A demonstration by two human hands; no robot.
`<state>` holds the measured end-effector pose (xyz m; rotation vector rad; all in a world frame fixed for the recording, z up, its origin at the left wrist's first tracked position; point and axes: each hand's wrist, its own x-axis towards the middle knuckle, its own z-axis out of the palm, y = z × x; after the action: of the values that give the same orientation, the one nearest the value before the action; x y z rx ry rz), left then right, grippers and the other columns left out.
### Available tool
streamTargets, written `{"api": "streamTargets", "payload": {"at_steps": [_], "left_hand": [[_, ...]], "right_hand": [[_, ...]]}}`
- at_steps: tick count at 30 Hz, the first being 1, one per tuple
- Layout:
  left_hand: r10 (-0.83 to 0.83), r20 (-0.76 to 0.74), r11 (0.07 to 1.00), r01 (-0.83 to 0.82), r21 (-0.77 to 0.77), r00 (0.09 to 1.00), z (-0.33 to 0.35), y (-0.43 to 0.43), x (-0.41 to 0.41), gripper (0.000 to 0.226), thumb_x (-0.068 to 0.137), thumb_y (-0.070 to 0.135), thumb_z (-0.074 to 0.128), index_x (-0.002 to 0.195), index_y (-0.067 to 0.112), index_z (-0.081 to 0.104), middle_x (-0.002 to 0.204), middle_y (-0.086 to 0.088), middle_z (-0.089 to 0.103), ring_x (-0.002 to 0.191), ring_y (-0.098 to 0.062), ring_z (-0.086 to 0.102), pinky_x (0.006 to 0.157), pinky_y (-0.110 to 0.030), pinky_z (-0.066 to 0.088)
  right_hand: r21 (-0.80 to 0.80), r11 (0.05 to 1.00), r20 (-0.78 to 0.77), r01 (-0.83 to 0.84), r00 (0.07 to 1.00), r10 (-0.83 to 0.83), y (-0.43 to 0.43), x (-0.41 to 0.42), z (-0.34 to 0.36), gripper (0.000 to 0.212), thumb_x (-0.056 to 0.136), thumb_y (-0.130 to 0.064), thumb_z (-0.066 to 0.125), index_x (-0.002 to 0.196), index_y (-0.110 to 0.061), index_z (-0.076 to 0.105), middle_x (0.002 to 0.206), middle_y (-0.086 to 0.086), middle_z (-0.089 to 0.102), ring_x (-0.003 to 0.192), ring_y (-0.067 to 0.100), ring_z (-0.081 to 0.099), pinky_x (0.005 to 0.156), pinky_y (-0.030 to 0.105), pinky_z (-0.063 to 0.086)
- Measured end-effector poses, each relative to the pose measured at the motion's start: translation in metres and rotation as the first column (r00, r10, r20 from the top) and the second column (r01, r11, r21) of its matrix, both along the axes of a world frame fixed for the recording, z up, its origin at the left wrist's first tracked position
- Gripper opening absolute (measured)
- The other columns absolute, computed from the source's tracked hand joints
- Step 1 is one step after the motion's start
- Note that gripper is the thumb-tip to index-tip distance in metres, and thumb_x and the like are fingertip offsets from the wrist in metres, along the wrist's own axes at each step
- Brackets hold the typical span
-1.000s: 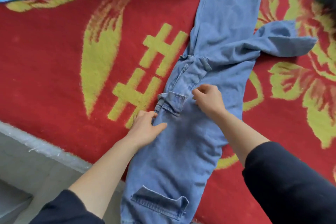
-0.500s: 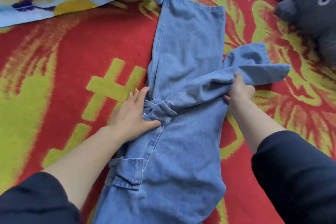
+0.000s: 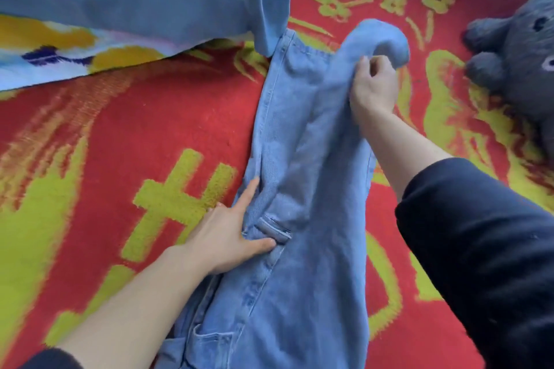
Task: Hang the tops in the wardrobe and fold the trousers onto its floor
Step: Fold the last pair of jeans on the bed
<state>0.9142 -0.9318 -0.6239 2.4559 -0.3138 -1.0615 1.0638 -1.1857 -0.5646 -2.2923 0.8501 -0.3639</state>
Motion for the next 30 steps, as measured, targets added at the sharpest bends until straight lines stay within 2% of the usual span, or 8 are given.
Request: {"api": "streamTargets", "payload": {"at_steps": [5,9,12,15,18,21,27,30], "left_hand": [[-0.046,-0.09,0.99,0.057,0.13,0.995,-0.003,-0.015,-0.007,0.098,0.078,0.065,0.058,0.146,0.047,-0.011,0.147,-0.044,0.006,0.139,-0.056,0.003,0.112,-0.052,0.026],[-0.039,-0.082,0.989,0.05,0.141,0.996,-0.003,-0.02,-0.005,0.096,0.078,0.061,0.062,0.144,0.037,-0.003,0.142,-0.05,0.007,0.137,-0.059,0.005,0.112,-0.053,0.022],[-0.015,-0.097,0.993,0.026,0.112,0.995,0.0,-0.017,-0.004,0.092,0.077,0.06,0.063,0.142,0.035,0.004,0.144,-0.047,0.009,0.138,-0.058,0.005,0.113,-0.053,0.023],[-0.007,-0.094,0.995,0.016,0.095,0.995,0.001,-0.016,-0.004,0.094,0.075,0.064,0.063,0.143,0.035,0.005,0.144,-0.046,0.011,0.139,-0.057,0.006,0.113,-0.052,0.024],[0.003,-0.083,0.996,0.005,0.086,0.997,0.0,-0.015,-0.006,0.097,0.076,0.069,0.059,0.145,0.036,0.001,0.147,-0.044,0.006,0.14,-0.054,0.002,0.113,-0.051,0.021],[0.015,-0.066,0.996,-0.009,0.092,0.998,-0.001,-0.014,-0.008,0.088,0.079,0.068,0.055,0.144,0.035,0.005,0.148,-0.043,0.004,0.141,-0.054,0.003,0.113,-0.051,0.022],[0.069,0.018,0.997,-0.07,0.041,0.997,0.001,-0.008,-0.016,0.075,0.075,0.06,0.065,0.121,0.018,0.022,0.137,-0.033,0.031,0.133,-0.046,0.027,0.103,-0.048,0.037],[0.166,0.046,0.978,-0.158,-0.139,0.985,0.002,0.011,-0.044,0.06,0.081,0.048,0.066,0.115,0.015,0.029,0.144,-0.019,0.03,0.144,-0.03,0.015,0.113,-0.037,0.024]], "right_hand": [[-0.427,0.816,-0.292,-0.39,0.913,0.284,0.03,0.014,-0.027,0.037,0.087,-0.023,0.053,0.122,-0.011,0.051,0.134,0.01,0.041,0.126,0.03,0.035,0.093,0.043,0.033],[-0.284,0.685,-0.502,-0.672,0.712,0.491,0.059,0.012,-0.049,0.048,0.089,-0.045,0.054,0.115,-0.005,0.051,0.121,0.013,0.051,0.112,0.033,0.05,0.08,0.04,0.041],[-0.141,0.837,-0.562,-0.53,0.739,0.373,0.056,0.01,-0.055,0.034,0.093,-0.034,0.046,0.107,-0.004,0.054,0.12,0.018,0.057,0.103,0.034,0.056,0.075,0.036,0.039],[-0.028,0.977,-0.239,-0.21,0.951,0.198,0.05,0.02,-0.047,0.032,0.095,-0.024,0.037,0.082,-0.004,0.058,0.103,0.02,0.063,0.098,0.034,0.055,0.069,0.031,0.029],[0.153,0.947,-0.161,-0.281,0.939,0.304,0.058,0.02,-0.046,0.036,0.098,-0.026,0.037,0.065,-0.013,0.044,0.078,0.005,0.052,0.083,0.024,0.049,0.065,0.029,0.027],[0.267,0.856,-0.281,-0.442,0.814,0.508,0.065,0.004,-0.058,0.02,0.093,-0.032,0.052,0.096,-0.014,0.058,0.096,0.002,0.051,0.091,0.018,0.049,0.078,0.028,0.039],[-0.24,0.748,-0.445,-0.619,0.755,0.482,0.073,-0.068,-0.058,0.026,0.084,-0.018,0.054,0.105,-0.007,0.044,0.113,0.013,0.049,0.104,0.033,0.048,0.069,0.036,0.034],[-0.241,0.856,-0.402,-0.457,0.85,0.34,0.073,-0.082,-0.047,0.02,0.088,-0.025,0.049,0.08,-0.007,0.047,0.086,0.009,0.049,0.083,0.035,0.049,0.064,0.034,0.03]]}}
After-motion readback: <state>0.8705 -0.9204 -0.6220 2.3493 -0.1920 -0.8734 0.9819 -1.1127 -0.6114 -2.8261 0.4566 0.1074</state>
